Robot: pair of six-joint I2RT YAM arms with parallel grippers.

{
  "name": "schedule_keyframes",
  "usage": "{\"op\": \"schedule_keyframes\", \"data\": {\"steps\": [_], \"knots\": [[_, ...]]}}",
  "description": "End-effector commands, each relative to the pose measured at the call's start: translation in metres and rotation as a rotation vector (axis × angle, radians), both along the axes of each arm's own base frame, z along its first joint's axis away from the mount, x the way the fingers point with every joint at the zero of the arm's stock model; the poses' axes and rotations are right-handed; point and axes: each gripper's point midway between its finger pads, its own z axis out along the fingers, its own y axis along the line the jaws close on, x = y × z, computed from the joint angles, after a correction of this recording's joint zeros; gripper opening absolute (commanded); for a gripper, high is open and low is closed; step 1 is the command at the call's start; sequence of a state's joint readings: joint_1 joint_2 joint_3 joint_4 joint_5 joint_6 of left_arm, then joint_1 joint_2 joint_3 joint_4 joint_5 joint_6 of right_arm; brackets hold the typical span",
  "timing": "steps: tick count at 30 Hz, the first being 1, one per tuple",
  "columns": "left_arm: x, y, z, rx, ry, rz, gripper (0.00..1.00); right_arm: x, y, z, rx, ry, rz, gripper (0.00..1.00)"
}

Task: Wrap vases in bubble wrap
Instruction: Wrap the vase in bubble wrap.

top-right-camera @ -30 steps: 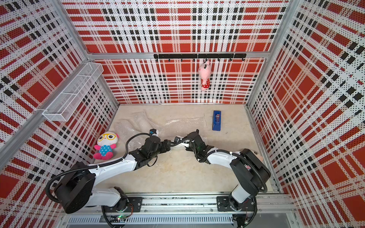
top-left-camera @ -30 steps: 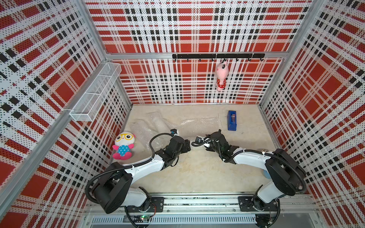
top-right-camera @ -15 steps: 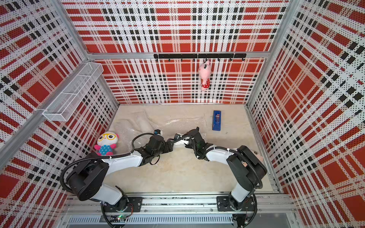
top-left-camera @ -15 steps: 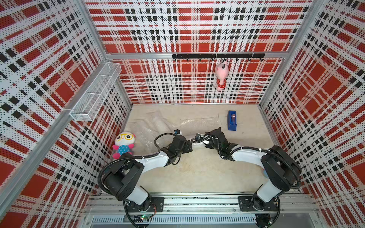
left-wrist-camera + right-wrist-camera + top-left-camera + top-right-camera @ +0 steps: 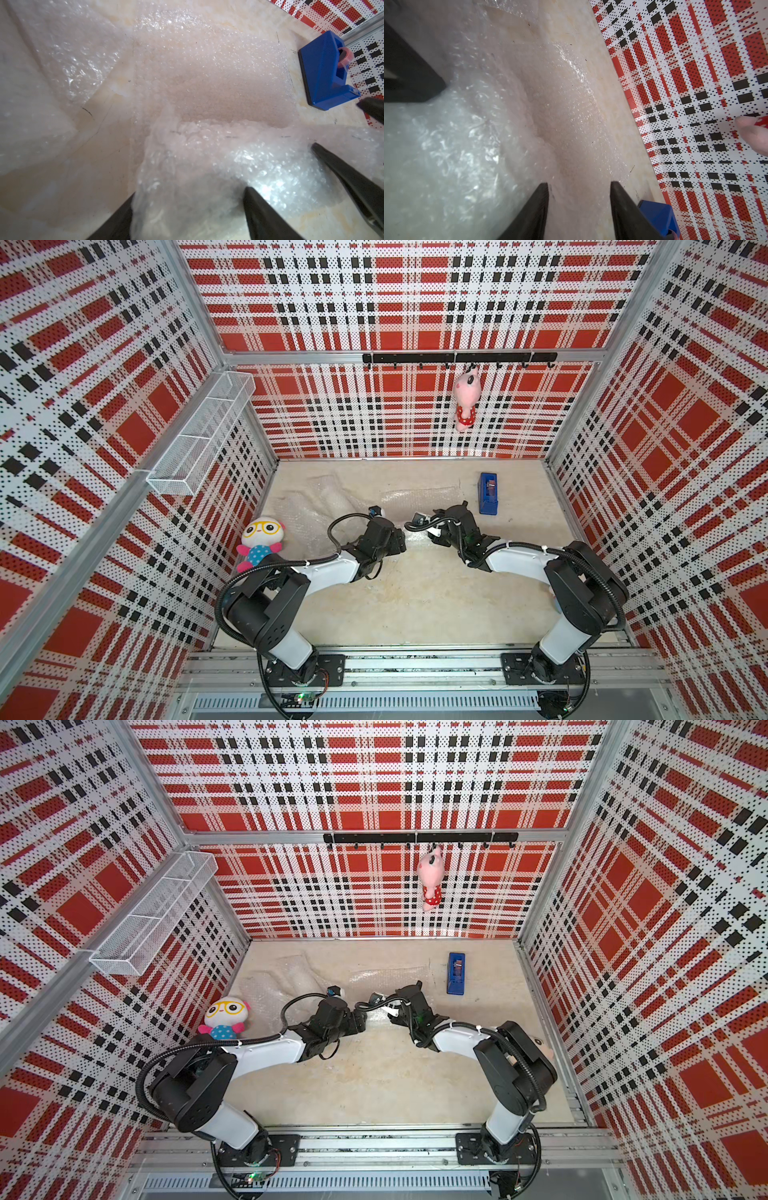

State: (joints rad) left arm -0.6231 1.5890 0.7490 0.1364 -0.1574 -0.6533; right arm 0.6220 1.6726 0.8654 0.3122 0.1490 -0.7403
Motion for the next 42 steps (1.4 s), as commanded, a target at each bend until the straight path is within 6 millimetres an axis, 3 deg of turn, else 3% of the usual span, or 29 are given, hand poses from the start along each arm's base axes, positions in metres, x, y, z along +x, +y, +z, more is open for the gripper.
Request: {"op": "schedule_keyframes", "data": {"steps": [1, 6, 8, 12, 15, 22, 28, 42], "knots": [[-0.004, 0.010, -0.018, 0.058, 0.044, 0.012, 0.76, -0.005, -0.008, 0.022, 0.017, -0.012, 0.019, 0.62], [-0.004, 0.015, -0.018, 0.062, 0.040, 0.021, 0.76, -0.024, -0.012, 0.054, 0.066, -0.067, 0.101, 0.80], [-0.005, 0.015, -0.018, 0.060, 0.040, 0.023, 0.76, -0.035, -0.010, 0.056, 0.068, -0.067, 0.160, 0.87], [-0.005, 0.017, -0.018, 0.060, 0.037, 0.026, 0.75, -0.062, 0.001, 0.029, -0.006, 0.026, 0.335, 0.94], [-0.004, 0.018, -0.020, 0.062, 0.041, 0.027, 0.76, -0.067, 0.006, 0.008, -0.052, 0.114, 0.385, 0.94], [-0.003, 0.019, -0.019, 0.058, 0.037, 0.029, 0.76, -0.053, 0.004, -0.023, -0.148, 0.167, 0.365, 0.97], [-0.003, 0.020, -0.020, 0.060, 0.037, 0.030, 0.76, -0.039, 0.001, -0.033, -0.177, 0.167, 0.354, 0.99], [0.012, 0.028, -0.017, 0.055, 0.027, 0.049, 0.75, -0.035, -0.004, -0.083, -0.243, 0.327, 0.353, 0.96]]}}
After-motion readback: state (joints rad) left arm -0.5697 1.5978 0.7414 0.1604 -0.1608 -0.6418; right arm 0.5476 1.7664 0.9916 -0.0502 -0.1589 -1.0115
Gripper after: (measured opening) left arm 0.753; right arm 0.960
